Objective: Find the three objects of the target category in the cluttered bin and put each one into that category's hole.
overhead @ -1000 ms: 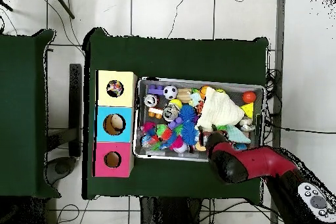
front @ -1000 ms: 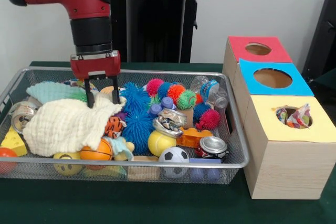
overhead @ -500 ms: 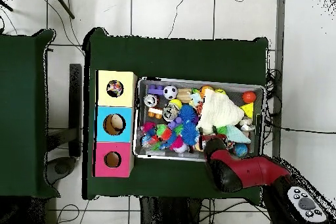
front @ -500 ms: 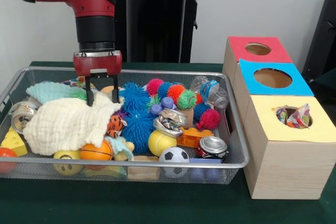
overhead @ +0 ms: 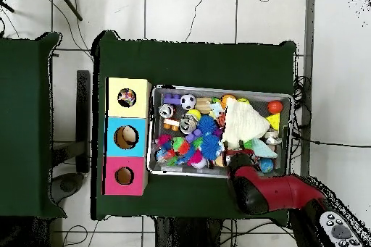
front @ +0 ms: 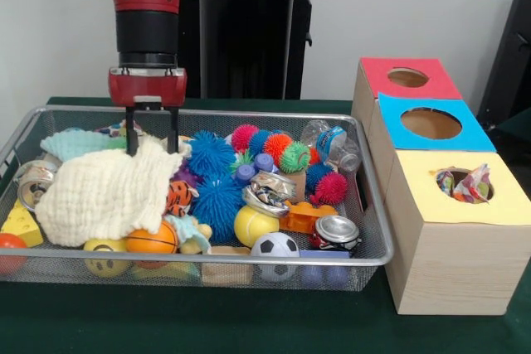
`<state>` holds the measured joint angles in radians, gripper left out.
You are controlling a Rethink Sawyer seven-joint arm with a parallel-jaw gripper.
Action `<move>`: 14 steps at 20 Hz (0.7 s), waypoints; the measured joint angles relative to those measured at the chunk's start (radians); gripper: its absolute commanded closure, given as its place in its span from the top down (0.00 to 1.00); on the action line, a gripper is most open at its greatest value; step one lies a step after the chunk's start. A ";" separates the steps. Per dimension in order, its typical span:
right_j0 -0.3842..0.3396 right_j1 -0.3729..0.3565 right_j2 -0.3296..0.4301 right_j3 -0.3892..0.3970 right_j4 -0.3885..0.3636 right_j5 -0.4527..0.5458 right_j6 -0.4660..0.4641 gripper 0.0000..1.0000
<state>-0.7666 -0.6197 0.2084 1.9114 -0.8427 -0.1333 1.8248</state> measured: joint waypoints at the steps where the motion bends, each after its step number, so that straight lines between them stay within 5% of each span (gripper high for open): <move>1: 0.000 -0.014 0.000 0.006 0.007 0.012 0.000 1.00; 14: 0.003 0.006 -0.061 0.030 0.013 -0.008 0.000 1.00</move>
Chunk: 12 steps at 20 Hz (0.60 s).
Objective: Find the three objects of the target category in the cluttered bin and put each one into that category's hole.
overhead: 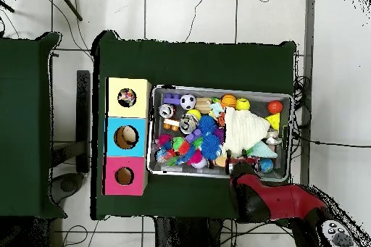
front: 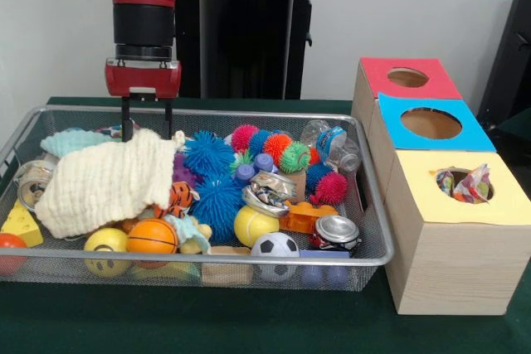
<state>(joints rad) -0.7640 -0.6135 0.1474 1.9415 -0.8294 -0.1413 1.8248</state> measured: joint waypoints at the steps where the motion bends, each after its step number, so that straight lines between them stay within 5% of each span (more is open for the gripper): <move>1: 0.001 0.008 -0.013 0.003 0.000 -0.013 0.000 1.00; 12: 0.001 0.018 -0.048 0.027 0.000 -0.027 0.000 1.00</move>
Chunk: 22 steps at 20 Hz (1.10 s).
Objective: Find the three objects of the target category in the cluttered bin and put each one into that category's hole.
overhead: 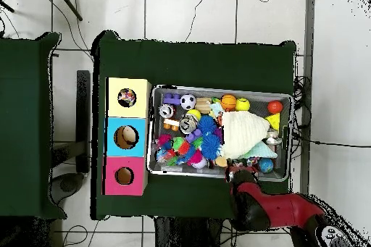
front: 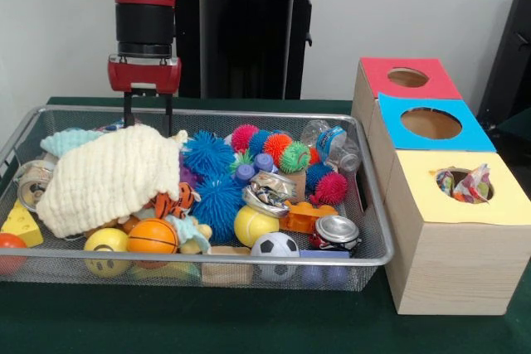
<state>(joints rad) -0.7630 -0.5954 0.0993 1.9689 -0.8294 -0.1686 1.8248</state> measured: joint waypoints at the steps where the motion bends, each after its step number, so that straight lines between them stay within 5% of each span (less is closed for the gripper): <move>1: 0.000 -0.005 0.000 0.002 0.000 0.000 0.000 1.00; 22: -0.025 0.086 -0.027 -0.010 0.000 -0.022 0.000 1.00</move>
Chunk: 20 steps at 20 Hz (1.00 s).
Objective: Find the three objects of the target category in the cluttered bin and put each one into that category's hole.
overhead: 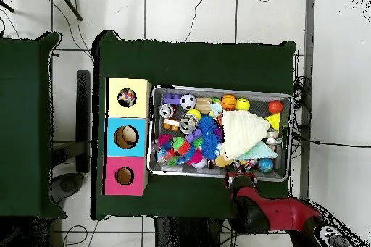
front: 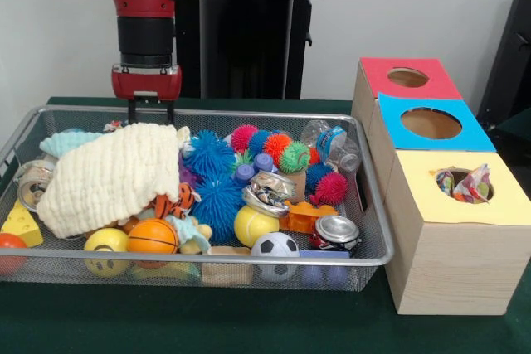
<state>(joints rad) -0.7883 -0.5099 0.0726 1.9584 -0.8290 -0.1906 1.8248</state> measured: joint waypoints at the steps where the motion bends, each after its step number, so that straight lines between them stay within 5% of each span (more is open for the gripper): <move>1: -0.003 0.001 0.000 0.000 0.000 -0.004 0.000 1.00; 6: -0.015 0.003 0.008 0.000 -0.001 -0.005 0.000 1.00; 7: -0.025 0.006 0.014 -0.002 -0.006 -0.005 0.000 0.00; 20: -0.034 -0.003 0.021 -0.015 -0.036 -0.025 0.000 0.00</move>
<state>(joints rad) -0.8220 -0.5131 0.0934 1.9433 -0.8653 -0.2152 1.8248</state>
